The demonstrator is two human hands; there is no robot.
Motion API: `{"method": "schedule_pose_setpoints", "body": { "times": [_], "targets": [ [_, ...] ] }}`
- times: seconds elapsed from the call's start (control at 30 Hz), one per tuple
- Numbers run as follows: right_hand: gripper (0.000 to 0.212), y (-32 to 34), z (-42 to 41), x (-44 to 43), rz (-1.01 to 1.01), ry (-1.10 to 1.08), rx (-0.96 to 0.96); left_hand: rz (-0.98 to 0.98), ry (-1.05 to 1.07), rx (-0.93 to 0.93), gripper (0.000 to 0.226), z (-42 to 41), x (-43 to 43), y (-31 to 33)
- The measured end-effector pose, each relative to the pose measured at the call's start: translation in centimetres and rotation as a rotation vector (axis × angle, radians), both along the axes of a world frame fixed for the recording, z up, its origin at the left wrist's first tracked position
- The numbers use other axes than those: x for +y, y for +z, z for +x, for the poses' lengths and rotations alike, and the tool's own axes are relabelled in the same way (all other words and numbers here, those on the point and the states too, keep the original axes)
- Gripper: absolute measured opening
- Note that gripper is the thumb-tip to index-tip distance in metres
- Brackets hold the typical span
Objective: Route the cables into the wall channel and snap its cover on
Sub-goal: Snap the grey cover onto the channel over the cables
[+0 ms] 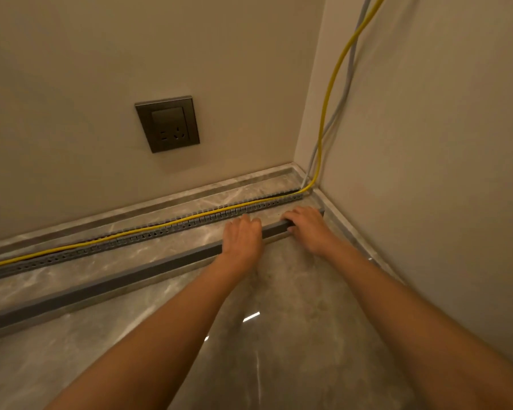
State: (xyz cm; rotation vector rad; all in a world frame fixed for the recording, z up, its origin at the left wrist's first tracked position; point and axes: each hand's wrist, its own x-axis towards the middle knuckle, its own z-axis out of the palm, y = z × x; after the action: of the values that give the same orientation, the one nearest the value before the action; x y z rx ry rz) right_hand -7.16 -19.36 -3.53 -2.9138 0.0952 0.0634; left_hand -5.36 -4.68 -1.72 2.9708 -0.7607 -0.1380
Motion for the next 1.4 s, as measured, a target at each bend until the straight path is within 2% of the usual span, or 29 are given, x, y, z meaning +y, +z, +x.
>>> {"method": "schedule_pose_setpoints", "body": {
  "times": [0.2,0.3,0.5,0.63,0.73,0.9,1.13,1.3,1.4],
  "targets": [
    [0.044,-0.5,3.7,-0.3,-0.032,0.080,-0.010,0.129,0.067,0.001,0.035,3.5,0.3,0.0],
    [0.041,-0.7,5.1,-0.6,-0.111,0.087,-0.008,0.158,0.095,0.011,0.037,4.7,0.5,-0.1],
    [0.034,-0.1,6.8,-1.6,-0.047,0.153,0.037,0.093,0.051,0.036,0.046,6.2,-0.6,-0.7],
    [0.032,0.5,7.3,-1.8,0.009,0.169,-0.035,0.005,0.030,0.020,0.036,6.9,-2.0,-0.8],
    [0.032,0.3,7.7,-1.9,0.045,0.179,-0.020,-0.017,0.036,0.025,0.029,7.2,-2.6,-1.0],
    [0.019,-0.3,7.9,-2.7,0.167,0.139,-0.015,-0.020,0.014,0.027,0.029,7.4,-3.1,-1.1],
    [0.023,-0.1,7.8,-4.1,0.175,0.145,-0.060,0.004,0.017,0.036,0.031,8.0,-3.6,-0.3],
    [0.020,0.3,7.7,-5.6,0.136,0.117,-0.067,-0.030,0.024,0.060,0.024,8.1,-3.7,0.1],
    [0.019,0.5,7.8,-5.8,0.096,0.119,0.000,-0.023,0.008,0.056,0.024,8.1,-3.7,0.1]
  ]
}}
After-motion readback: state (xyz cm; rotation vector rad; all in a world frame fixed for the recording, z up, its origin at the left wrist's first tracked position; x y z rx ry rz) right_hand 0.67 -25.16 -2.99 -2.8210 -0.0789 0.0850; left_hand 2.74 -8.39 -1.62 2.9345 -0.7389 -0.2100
